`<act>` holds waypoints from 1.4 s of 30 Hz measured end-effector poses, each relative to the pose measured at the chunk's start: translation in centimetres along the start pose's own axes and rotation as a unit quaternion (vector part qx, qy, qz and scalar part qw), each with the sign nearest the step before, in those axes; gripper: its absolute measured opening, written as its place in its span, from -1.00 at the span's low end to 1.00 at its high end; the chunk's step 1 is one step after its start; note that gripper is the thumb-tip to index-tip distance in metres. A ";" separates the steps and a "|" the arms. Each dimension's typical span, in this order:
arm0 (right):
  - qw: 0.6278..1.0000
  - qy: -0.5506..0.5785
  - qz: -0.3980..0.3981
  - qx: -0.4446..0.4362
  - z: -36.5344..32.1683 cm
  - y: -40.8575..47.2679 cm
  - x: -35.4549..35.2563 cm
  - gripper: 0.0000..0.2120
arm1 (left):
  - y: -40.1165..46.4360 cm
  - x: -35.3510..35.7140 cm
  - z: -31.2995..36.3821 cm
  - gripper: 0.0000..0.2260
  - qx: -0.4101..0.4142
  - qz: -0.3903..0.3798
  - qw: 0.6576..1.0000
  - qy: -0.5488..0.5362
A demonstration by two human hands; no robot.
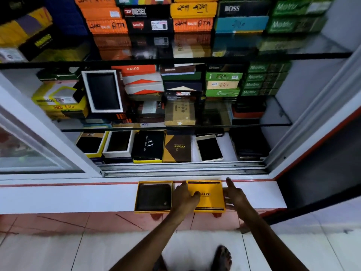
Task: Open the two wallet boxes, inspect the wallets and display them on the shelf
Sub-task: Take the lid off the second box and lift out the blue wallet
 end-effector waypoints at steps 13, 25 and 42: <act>0.988 0.097 -0.116 0.009 -0.1 -0.4 -2.4 -0.62 | 0.0 3.6 1.5 0.08 -0.153 0.062 0.986 0.014; 0.978 -0.079 0.118 -0.153 -0.9 -2.1 -5.3 -0.86 | -1.0 0.6 -3.9 -0.77 -0.161 0.139 0.841 -0.497; 0.939 -0.234 0.159 -0.194 -3.1 -2.9 -0.8 -0.84 | 2.7 4.4 -6.2 -0.71 -0.105 0.020 0.970 -0.220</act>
Point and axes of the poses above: each hand's wrist, its own y-axis towards the middle knuckle, its own x-axis out of the palm, z = x × y, the point moved 4 cm from there along y, towards the middle knuckle, and after that the axes turned 5 degrees about x, right-handed, at the moved point
